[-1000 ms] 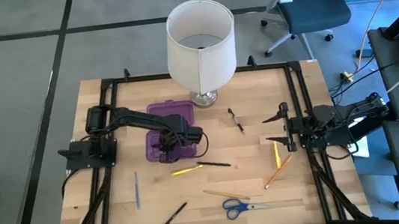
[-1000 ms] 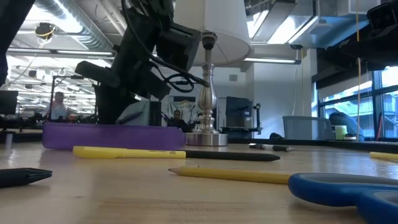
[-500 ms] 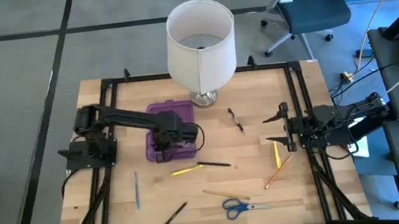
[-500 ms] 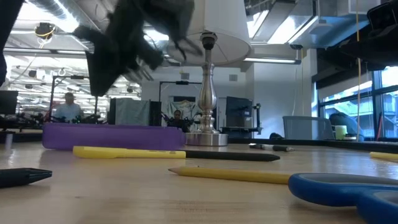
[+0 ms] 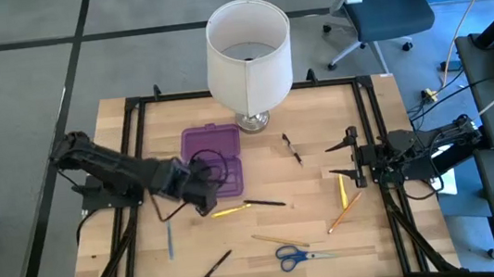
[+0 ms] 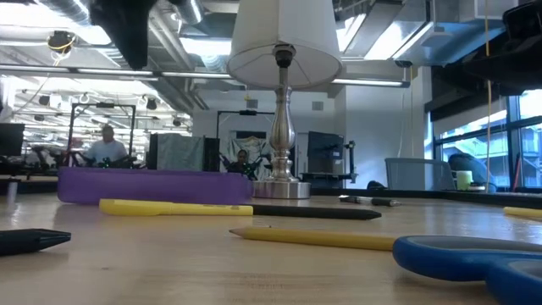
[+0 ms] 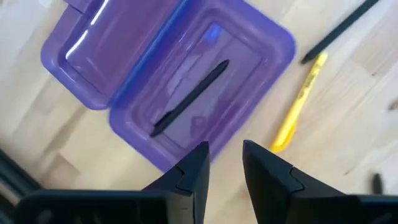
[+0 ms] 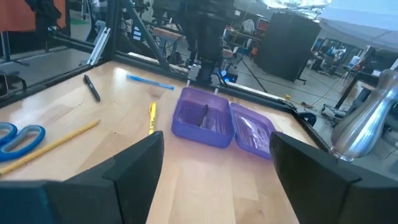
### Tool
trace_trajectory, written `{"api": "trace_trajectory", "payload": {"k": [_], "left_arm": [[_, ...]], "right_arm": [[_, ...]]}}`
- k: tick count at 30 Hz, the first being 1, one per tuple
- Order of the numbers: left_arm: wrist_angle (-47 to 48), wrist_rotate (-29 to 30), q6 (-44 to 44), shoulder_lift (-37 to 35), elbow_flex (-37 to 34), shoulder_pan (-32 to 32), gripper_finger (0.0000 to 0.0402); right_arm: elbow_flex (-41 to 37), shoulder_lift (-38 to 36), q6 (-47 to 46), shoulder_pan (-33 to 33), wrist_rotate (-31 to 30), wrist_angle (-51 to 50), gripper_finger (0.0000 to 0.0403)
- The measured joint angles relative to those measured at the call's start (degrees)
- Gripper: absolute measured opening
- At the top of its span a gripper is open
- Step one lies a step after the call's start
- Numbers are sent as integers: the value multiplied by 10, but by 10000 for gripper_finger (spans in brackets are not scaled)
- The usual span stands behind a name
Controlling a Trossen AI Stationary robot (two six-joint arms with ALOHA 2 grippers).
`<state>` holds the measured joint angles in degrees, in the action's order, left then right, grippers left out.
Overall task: Pick & place school supplies into a supply box
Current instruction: Put the blue pen into the purple supply box
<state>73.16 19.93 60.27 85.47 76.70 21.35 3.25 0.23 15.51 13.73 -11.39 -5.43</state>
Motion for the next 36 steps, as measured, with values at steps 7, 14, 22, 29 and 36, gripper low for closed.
{"api": "trace_trajectory", "payload": {"k": [7,14,22,29,36], "left_arm": [[-2,72,158,21,0,86,92],[-2,84,303,77,0,126,124],[-22,20,376,161,0,140,176],[-23,-89,432,212,0,131,178],[48,-139,536,216,0,143,168]], "right_arm": [[0,0,-19,0,0,0,297],[0,0,-17,0,0,0,297],[0,0,-14,0,0,0,297],[0,0,-14,0,0,-1,297],[0,0,-16,0,0,-3,297]]}}
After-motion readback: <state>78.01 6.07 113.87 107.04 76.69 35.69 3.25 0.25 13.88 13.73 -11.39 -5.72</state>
